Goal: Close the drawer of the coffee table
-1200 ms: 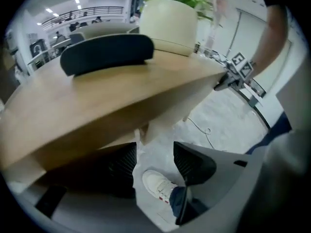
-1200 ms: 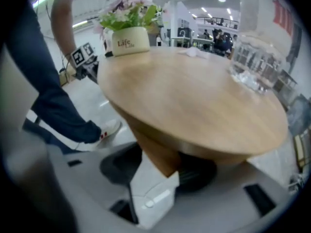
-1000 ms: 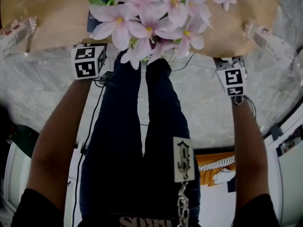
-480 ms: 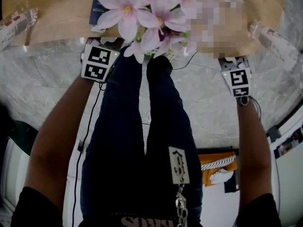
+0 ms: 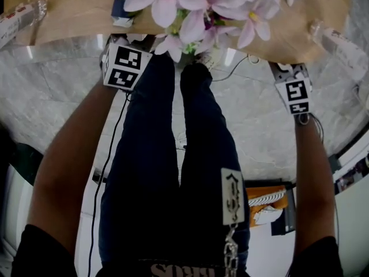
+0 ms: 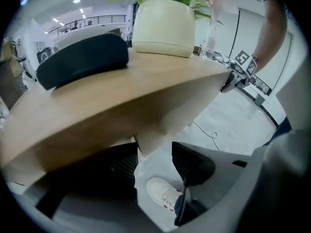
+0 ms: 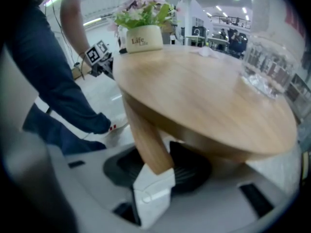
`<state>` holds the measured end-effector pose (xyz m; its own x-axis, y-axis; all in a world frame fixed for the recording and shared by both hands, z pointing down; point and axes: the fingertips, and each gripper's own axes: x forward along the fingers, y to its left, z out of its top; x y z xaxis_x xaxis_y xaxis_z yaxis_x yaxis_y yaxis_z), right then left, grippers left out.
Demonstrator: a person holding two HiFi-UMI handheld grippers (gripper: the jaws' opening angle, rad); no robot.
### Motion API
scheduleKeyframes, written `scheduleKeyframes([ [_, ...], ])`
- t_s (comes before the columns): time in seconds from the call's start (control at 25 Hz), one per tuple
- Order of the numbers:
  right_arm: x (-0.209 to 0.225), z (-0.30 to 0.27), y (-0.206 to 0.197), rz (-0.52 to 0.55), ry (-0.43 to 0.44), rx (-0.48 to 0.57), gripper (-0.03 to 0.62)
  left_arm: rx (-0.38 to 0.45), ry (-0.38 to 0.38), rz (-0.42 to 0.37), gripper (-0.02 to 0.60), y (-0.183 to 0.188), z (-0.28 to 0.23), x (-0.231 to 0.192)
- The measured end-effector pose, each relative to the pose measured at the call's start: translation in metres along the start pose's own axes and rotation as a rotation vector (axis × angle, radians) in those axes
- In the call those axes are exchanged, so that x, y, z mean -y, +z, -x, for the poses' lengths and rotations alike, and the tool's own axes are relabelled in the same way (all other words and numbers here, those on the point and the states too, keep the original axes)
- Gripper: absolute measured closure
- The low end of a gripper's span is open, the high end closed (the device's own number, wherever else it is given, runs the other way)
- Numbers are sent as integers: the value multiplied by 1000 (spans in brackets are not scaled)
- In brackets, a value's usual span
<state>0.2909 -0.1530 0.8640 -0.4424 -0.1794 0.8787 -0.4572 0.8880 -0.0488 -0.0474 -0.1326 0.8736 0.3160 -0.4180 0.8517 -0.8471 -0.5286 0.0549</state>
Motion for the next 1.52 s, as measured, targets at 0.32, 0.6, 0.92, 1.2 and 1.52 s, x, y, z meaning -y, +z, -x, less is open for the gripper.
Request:
scheduleKeyframes([
  [0.32,-9,4,-8,86,21,-35,439,-46,-12,-76,402,-13,7,7],
  [0.6,-32,8,-20,75,78,-66,441,-83,-47,-128,430,-30,20,19],
  [0.92,-38,7,-21,43,72,-73,438,-123,-14,-232,428,-28,20,18],
  [1.2,-47,11,-28,54,81,-112,439,-176,-26,-196,434,-39,32,32],
  [1.52,-80,18,-47,49,104,-141,439,-217,-61,-191,437,-66,45,53],
])
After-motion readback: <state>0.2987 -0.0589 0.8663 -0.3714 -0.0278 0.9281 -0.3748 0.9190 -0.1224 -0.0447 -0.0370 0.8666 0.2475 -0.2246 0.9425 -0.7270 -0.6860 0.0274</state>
